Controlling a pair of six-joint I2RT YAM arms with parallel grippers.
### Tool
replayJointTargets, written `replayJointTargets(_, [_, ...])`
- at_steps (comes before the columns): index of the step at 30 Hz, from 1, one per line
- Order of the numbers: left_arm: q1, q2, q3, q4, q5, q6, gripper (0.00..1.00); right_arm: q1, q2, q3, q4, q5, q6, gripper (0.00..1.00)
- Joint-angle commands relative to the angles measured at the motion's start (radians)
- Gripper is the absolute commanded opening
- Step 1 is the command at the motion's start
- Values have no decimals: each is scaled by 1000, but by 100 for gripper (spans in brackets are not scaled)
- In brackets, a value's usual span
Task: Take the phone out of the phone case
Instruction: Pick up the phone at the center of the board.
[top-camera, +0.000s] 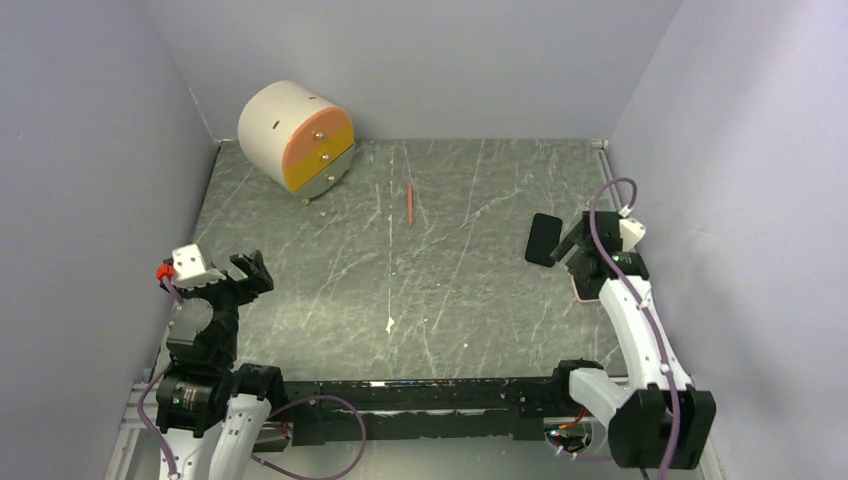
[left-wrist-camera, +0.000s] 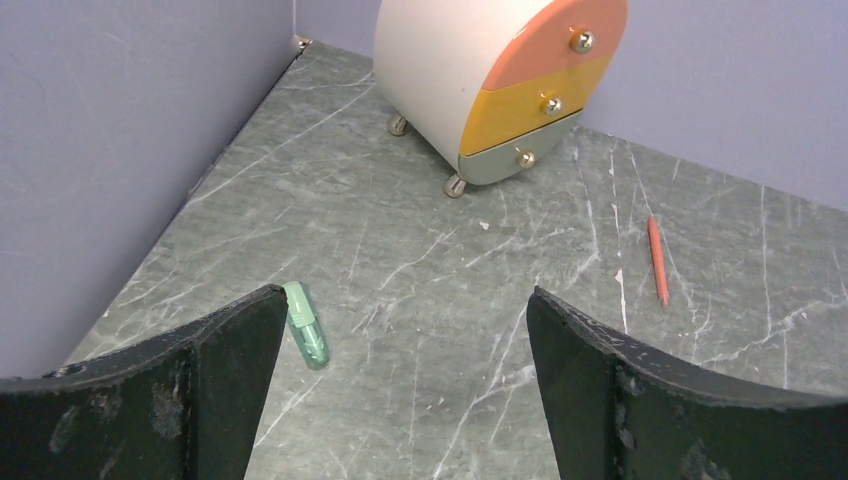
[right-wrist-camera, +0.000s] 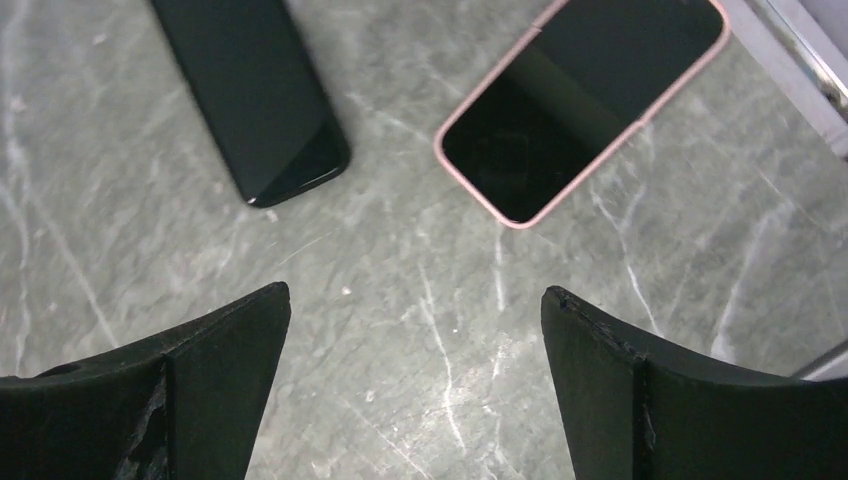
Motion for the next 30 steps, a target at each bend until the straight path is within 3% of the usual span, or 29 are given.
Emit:
replayJointTargets(1, [-12,-22,-9,35,-22,17,95,-137,82,54,-11,-80,33,99])
replayJointTargets(9, [-20,-30,-14,38,-21,25,95,-462,275,90,31,-231,66,99])
replayJointTargets(12, [-20,-26,-13,35,-27,24,95,-531,329,112,70,-254,55,99])
replayJointTargets(20, [-20,-8,-20,44,-25,32,95,-552,504,250,41,-212,66,99])
replayJointTargets(30, [-20,7,-22,44,-25,34,95,-551,646,275,32,-164,126,99])
